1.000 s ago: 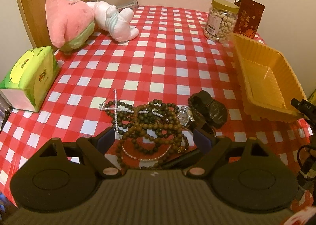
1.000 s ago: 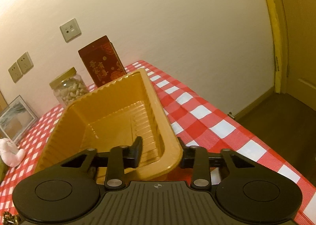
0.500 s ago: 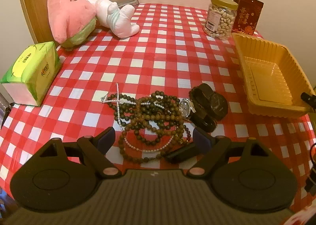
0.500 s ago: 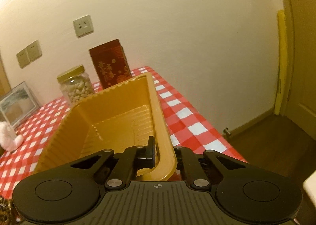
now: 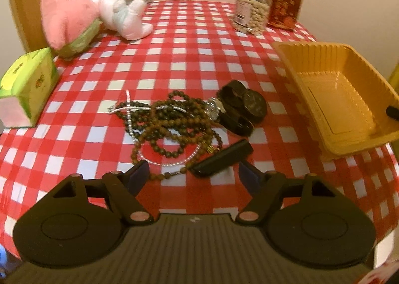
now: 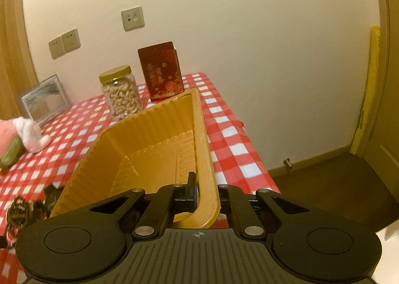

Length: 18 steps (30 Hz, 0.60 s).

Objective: Organize jewelry
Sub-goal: 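Grasp the black cylindrical case with the left tool while the right tool holds the tray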

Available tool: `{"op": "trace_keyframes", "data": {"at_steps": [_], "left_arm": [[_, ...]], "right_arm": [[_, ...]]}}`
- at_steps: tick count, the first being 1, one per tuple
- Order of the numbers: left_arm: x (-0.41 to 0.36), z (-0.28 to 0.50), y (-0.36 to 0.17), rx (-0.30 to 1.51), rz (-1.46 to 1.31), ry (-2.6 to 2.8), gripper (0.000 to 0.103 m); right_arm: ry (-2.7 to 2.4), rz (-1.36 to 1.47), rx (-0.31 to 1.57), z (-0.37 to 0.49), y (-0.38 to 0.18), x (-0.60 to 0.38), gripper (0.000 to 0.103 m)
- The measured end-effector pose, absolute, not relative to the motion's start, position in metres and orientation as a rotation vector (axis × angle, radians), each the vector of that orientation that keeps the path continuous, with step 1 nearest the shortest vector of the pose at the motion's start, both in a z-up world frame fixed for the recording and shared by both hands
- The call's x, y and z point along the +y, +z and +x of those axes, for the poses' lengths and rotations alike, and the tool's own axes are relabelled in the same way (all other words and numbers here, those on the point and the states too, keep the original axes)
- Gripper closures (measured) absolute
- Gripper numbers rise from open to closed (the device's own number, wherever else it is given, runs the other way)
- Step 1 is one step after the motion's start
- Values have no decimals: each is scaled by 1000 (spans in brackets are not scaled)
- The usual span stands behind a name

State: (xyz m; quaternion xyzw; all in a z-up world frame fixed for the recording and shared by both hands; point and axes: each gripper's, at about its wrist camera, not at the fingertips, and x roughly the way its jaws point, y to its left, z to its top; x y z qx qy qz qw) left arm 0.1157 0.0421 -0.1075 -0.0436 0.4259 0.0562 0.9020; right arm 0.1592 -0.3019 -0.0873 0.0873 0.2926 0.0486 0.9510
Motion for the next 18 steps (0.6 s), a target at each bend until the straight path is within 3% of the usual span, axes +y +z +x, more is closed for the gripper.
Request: {"op": "trace_keyframes", "data": {"at_steps": [18], "left_arm": [[22, 140, -138, 869, 111, -90, 51]], "right_arm": [[148, 26, 573, 144, -71, -304, 98]]}}
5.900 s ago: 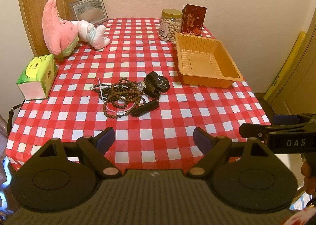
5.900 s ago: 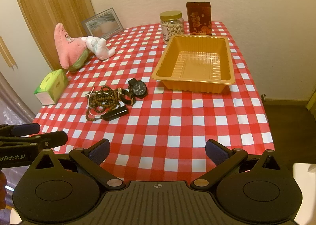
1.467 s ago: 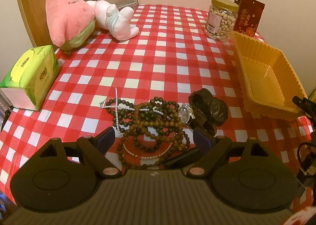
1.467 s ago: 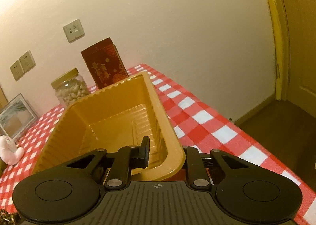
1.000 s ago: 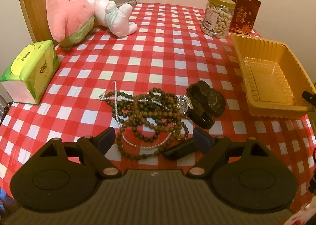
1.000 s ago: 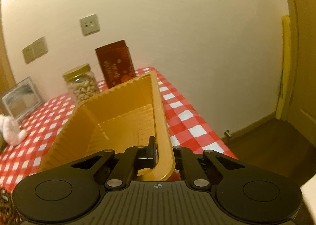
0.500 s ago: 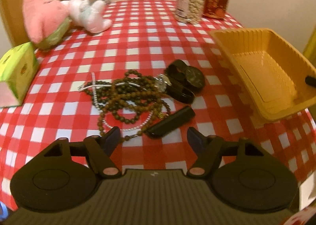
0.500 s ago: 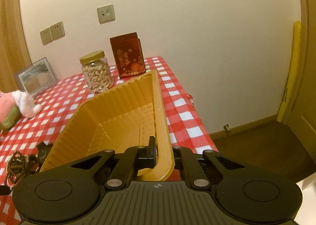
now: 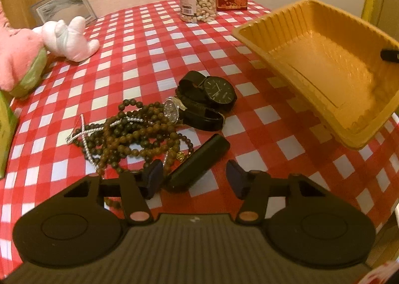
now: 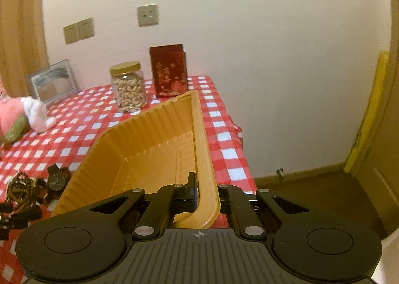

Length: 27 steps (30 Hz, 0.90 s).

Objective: Organize jewelry
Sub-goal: 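Grasp the black cylindrical case with the left tool while the right tool holds the tray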

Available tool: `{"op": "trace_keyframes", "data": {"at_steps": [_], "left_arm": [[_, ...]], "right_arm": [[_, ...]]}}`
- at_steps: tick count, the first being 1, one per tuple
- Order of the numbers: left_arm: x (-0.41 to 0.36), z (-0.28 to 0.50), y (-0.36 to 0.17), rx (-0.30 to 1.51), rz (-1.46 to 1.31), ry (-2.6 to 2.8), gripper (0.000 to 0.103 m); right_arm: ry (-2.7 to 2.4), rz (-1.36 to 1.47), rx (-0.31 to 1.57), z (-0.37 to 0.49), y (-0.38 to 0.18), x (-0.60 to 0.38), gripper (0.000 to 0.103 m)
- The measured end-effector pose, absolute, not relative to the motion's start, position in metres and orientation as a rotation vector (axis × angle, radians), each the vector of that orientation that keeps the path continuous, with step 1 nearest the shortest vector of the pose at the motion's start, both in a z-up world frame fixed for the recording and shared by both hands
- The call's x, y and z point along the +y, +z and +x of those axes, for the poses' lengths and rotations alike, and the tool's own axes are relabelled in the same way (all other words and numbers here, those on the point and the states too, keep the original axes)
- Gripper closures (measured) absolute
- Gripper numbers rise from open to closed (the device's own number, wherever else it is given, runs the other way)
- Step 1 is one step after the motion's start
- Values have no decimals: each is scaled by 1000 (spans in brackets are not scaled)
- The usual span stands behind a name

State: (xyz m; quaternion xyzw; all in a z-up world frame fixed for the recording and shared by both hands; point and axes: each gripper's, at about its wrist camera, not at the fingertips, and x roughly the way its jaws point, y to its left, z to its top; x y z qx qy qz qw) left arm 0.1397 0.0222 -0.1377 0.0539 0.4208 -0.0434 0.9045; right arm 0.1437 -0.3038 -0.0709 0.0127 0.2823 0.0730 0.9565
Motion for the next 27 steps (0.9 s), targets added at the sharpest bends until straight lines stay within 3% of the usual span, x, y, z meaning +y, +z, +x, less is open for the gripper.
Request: {"op": "trace_keyframes", "data": {"at_steps": [13, 27], "left_arm": [[20, 154, -139, 896, 161, -148, 76], [17, 152, -139, 977, 60, -106, 80]], "right_arm": [[158, -38, 561, 139, -69, -297, 98], [171, -41, 571, 140, -69, -298, 98]]}}
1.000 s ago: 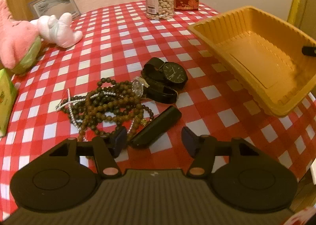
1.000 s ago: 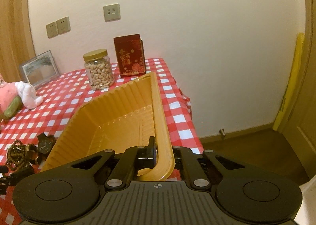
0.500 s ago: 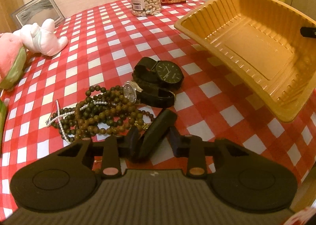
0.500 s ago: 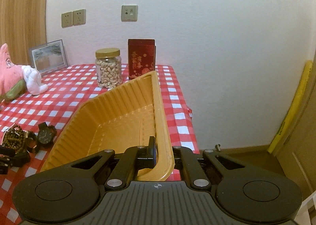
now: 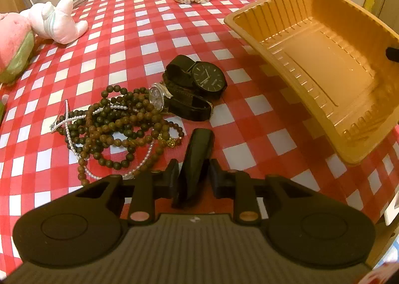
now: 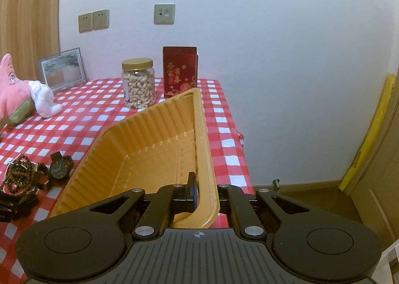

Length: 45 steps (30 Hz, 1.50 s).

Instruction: Organize jewelry

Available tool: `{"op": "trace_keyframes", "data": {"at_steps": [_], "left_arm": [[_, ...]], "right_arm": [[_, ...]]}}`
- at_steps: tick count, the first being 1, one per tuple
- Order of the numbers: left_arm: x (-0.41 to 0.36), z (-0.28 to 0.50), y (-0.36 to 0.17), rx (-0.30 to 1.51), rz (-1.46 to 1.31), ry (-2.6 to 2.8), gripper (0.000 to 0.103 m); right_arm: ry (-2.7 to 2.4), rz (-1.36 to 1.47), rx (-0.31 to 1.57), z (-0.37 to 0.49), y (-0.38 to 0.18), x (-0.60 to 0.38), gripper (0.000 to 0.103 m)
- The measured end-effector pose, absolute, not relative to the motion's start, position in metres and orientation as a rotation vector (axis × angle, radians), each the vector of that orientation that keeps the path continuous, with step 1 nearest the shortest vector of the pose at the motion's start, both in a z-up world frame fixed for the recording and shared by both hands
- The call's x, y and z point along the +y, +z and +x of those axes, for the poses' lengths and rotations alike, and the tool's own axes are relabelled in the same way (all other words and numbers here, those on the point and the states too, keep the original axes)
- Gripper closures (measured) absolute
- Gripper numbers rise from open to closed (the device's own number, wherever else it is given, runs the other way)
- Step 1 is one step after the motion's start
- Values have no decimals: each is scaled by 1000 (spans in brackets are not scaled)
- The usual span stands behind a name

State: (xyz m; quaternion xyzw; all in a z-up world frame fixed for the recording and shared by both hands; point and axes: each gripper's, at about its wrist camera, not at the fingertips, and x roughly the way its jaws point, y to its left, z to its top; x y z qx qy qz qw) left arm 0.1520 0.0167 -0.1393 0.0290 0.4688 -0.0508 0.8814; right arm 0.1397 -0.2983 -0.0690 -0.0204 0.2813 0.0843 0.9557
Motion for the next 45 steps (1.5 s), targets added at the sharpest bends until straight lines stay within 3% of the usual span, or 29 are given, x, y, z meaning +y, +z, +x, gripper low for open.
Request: {"op": "trace_keyframes", "data": {"at_steps": [12, 23, 39, 45], "left_arm": [[8, 149, -123, 930, 20, -59, 83], [-27, 149, -71, 800, -100, -172, 83], [-85, 172, -98, 895, -107, -257, 83], [-74, 155, -81, 858, -160, -180, 75]], "right_arm": [[194, -39, 582, 139, -69, -300, 98], [228, -59, 579, 138, -67, -302, 98], [273, -79, 583, 139, -65, -307, 98], [291, -74, 592, 141, -67, -312, 98]]}}
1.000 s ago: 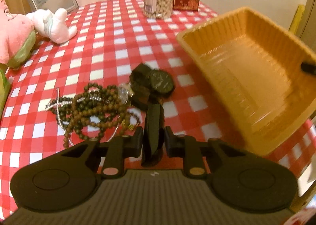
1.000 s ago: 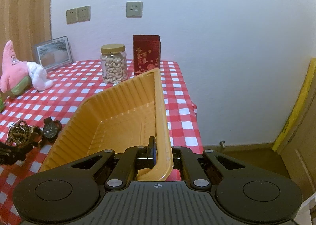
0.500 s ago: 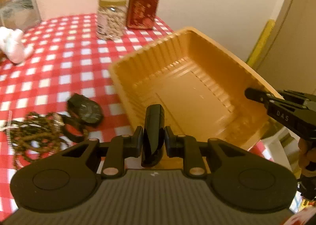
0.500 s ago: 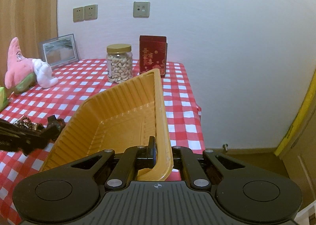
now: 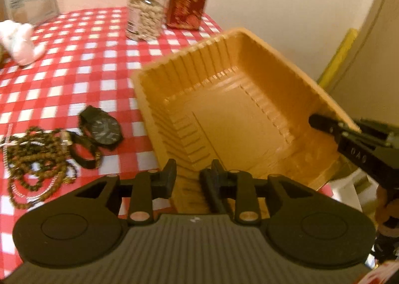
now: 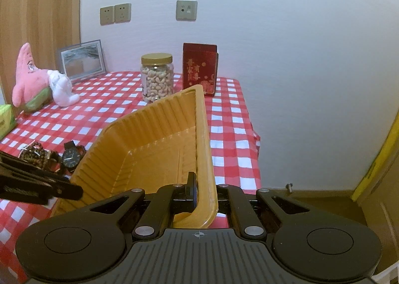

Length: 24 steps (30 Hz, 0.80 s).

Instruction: Organize jewelry

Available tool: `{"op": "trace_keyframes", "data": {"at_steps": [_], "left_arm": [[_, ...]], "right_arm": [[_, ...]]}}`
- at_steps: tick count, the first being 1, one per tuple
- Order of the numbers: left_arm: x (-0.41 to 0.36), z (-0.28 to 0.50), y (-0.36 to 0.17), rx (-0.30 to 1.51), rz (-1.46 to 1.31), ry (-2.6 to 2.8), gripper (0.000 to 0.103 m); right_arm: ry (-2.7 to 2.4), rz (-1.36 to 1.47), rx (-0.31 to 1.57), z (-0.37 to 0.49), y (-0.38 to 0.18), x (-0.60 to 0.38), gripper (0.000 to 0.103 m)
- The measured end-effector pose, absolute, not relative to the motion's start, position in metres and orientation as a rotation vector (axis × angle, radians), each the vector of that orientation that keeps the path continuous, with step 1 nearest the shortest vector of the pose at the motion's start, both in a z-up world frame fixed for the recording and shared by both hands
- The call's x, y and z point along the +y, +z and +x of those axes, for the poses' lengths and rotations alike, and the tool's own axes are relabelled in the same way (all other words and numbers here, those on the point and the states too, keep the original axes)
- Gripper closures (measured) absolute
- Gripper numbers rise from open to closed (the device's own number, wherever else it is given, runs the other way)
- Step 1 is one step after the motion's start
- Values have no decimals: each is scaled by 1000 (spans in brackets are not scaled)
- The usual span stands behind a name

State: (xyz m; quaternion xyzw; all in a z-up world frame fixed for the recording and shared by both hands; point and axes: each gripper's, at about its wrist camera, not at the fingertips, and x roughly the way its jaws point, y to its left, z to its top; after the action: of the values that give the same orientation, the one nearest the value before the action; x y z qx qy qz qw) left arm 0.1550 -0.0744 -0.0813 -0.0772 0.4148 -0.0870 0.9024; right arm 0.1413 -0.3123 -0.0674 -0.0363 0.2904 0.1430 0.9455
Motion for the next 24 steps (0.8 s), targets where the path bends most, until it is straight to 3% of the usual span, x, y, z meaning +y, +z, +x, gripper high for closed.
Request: {"op": "trace_keyframes", "data": {"at_steps": [11, 24], "left_arm": [[-4, 116, -96, 904, -227, 98, 71], [27, 152, -122, 932, -194, -35, 71]], "right_arm": [[301, -63, 589, 144, -69, -321, 98], [132, -56, 559, 137, -76, -290, 98]]}}
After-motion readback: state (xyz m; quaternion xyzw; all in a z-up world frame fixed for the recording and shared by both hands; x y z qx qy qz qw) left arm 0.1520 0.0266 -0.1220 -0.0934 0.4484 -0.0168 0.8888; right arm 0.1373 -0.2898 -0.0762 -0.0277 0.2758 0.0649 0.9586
